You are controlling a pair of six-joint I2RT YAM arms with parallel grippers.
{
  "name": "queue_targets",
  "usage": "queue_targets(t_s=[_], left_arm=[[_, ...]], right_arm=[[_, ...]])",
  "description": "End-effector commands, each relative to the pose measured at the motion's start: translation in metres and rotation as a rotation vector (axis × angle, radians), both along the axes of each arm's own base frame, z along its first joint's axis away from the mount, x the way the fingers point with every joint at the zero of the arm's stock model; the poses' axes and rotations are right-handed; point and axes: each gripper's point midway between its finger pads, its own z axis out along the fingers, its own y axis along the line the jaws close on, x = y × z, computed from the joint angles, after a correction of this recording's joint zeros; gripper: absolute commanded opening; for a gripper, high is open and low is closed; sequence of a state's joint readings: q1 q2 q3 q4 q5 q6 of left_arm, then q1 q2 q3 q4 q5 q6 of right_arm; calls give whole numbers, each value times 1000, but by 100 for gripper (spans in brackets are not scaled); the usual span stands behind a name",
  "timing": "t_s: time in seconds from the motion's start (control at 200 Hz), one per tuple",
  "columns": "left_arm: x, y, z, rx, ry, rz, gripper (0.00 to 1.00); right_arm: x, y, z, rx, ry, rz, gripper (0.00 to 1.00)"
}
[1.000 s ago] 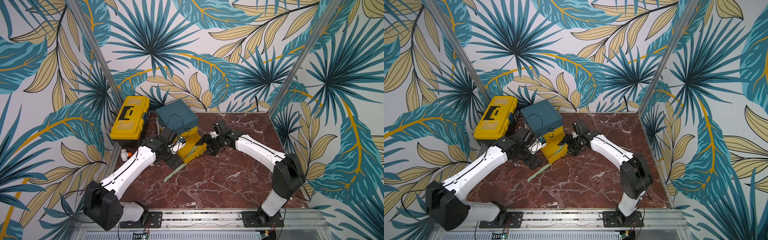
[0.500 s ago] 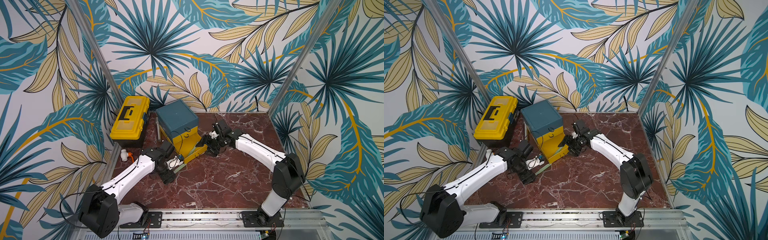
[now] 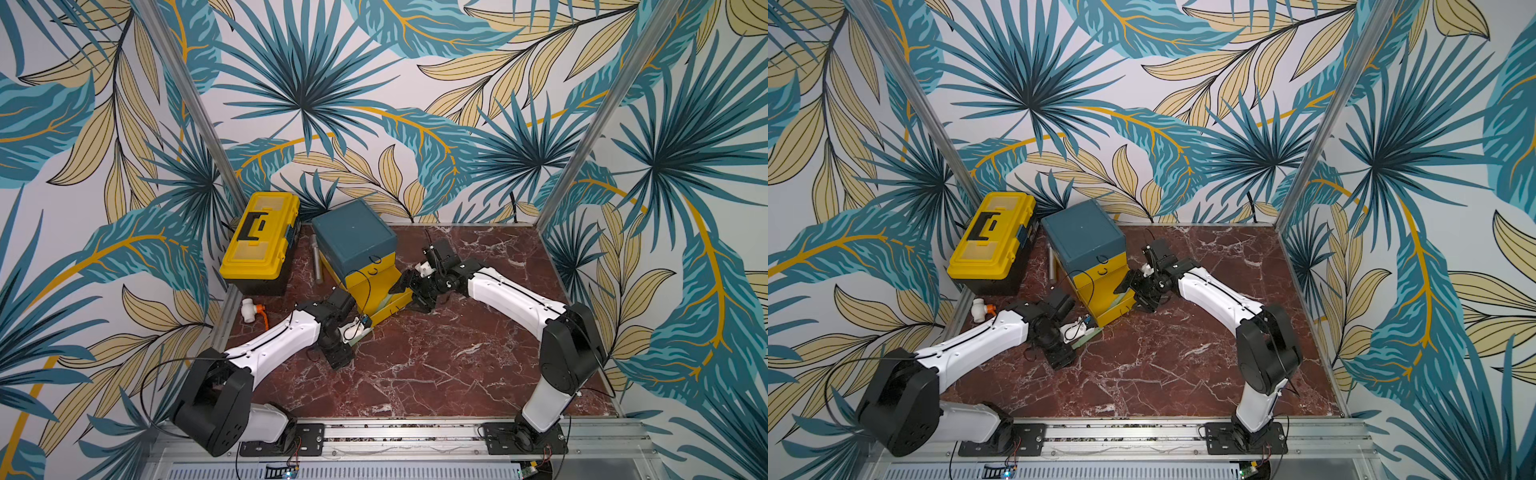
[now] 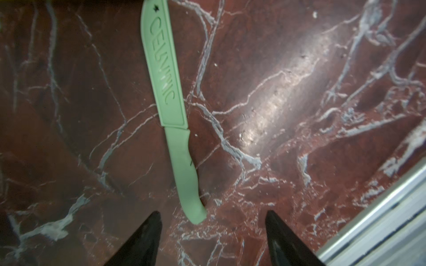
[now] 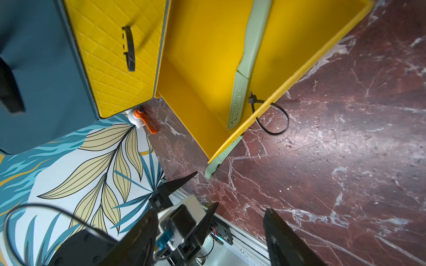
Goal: Place the fruit knives into the drawer by color
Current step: Pick up the fruit knife from the center of the board.
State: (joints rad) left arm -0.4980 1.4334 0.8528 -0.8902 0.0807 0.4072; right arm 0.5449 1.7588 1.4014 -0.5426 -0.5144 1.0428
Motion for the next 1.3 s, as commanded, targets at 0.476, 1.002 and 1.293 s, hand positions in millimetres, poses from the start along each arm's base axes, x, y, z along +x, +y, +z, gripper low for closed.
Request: queue_targets(t_s=[0.476, 1.002, 1.293], left_arm=[[35, -14, -37, 50, 2, 173, 57], [38, -11, -33, 72, -23, 177, 18], [35, -13, -32, 85, -8, 181, 0]], right_arm=[[8, -17, -7, 14, 28, -20, 74], [6, -21, -9, 25, 27, -32, 74], [5, -22, -9, 32, 24, -39, 74]])
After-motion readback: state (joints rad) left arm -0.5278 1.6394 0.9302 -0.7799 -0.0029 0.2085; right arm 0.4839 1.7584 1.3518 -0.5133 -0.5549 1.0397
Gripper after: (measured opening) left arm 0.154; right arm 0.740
